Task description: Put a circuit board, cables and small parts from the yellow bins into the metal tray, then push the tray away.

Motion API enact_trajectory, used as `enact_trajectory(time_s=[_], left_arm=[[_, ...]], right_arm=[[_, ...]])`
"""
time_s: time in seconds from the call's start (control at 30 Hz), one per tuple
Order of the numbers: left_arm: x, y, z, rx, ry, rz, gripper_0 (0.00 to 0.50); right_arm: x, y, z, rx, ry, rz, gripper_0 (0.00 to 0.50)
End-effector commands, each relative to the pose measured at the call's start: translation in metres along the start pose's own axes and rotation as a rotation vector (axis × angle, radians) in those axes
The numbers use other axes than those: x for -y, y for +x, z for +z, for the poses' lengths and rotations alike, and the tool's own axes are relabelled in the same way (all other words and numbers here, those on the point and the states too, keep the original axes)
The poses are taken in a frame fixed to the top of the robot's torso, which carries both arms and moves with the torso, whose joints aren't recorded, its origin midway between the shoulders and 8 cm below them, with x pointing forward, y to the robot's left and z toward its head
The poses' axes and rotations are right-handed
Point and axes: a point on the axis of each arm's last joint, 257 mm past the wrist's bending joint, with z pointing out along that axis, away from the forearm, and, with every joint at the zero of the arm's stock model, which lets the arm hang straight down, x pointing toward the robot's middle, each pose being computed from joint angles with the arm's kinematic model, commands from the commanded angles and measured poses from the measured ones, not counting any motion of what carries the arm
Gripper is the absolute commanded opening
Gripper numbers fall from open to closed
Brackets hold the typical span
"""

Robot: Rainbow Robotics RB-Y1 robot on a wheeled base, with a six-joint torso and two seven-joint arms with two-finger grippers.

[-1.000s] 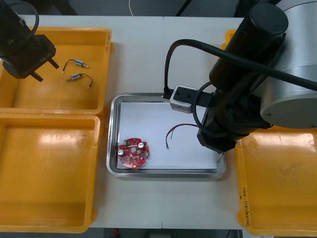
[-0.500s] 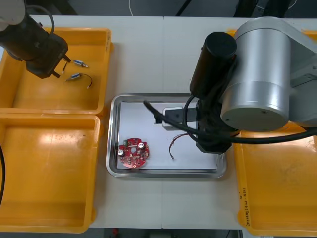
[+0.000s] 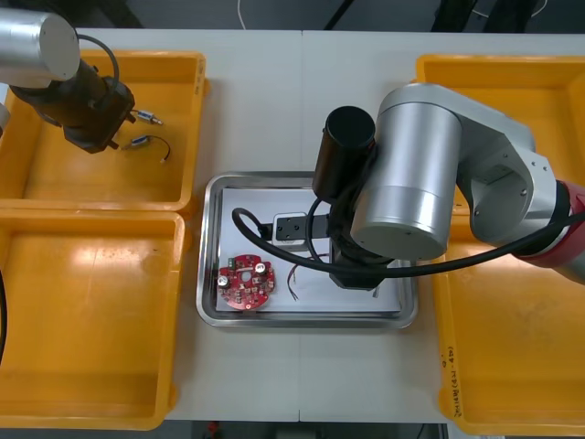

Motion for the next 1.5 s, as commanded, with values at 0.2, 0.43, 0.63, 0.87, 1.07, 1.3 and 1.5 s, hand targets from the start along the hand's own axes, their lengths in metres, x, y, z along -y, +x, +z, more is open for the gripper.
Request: enact_trajectory(time_s=[0.2, 0.43, 0.63, 0.87, 1.07, 1.3, 1.5], left_arm=[[0.036, 0.017, 0.002, 0.021, 0.049, 0.051, 0.5], [0.03, 0.027, 0.013, 0.026, 0.023, 0.083, 0.5], [0.025, 0.029, 0.018, 0.032, 0.007, 0.093, 0.5], [0.025, 0.03, 0.019, 0.033, 0.005, 0.097, 0.0], [0.026, 0.029, 0.018, 0.032, 0.009, 0.092, 0.001], [0.024, 0.017, -0.001, 0.018, -0.005, 0.103, 0.001], [0.015, 0.008, -0.029, -0.017, -0.04, 0.135, 0.002]], right_arm=[[-0.002, -0.007, 0.025, -0.016, -0.004, -0.05, 0.0], [-0.002, 0.0, 0.038, -0.039, 0.012, -0.054, 0.0], [0.003, -0.005, 0.047, -0.024, 0.026, -0.043, 0.0], [0.009, -0.004, 0.054, -0.014, 0.027, -0.028, 0.0], [0.003, 0.003, 0.059, -0.024, 0.006, -0.023, 0.0], [0.002, 0.013, 0.064, -0.041, 0.005, -0.024, 0.0], [0.002, 0.017, 0.067, -0.049, 0.007, -0.024, 0.0]])
